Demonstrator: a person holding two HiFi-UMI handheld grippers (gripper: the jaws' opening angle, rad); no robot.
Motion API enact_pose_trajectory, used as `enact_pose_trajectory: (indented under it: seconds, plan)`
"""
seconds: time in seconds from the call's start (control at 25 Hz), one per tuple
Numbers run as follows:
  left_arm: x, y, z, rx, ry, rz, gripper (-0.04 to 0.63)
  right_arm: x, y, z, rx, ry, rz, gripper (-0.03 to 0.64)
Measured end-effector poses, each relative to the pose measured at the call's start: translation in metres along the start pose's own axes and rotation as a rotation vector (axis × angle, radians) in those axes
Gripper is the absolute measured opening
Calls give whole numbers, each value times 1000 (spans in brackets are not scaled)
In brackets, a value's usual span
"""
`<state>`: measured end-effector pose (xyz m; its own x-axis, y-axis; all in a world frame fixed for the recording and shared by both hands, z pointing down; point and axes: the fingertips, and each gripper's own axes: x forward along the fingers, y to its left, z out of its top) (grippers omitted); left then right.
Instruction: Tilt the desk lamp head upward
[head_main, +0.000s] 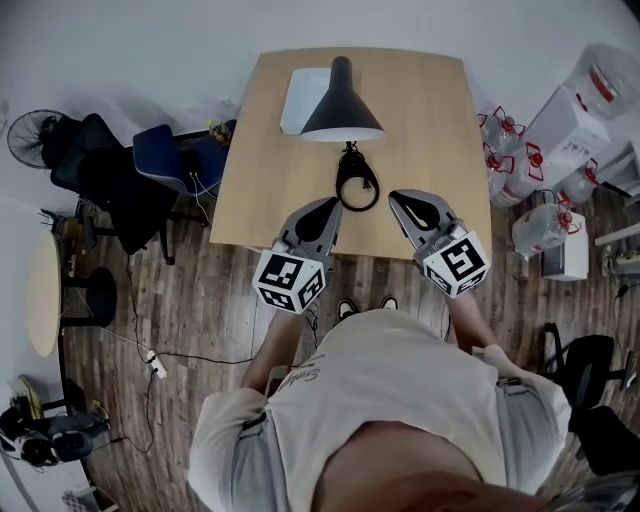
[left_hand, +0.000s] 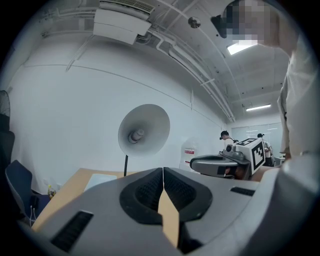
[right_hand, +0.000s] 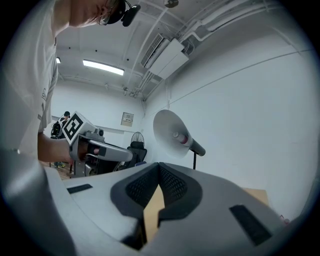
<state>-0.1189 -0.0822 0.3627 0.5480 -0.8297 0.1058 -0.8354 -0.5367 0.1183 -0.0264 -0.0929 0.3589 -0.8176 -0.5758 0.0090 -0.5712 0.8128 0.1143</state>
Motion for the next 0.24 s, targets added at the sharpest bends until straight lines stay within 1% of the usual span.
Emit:
enact_pose_trajectory:
  seconds: [0.24]
  plan:
    - [2, -5, 3, -28, -16, -15, 17, 2, -4, 3, -13, 6, 6, -5]
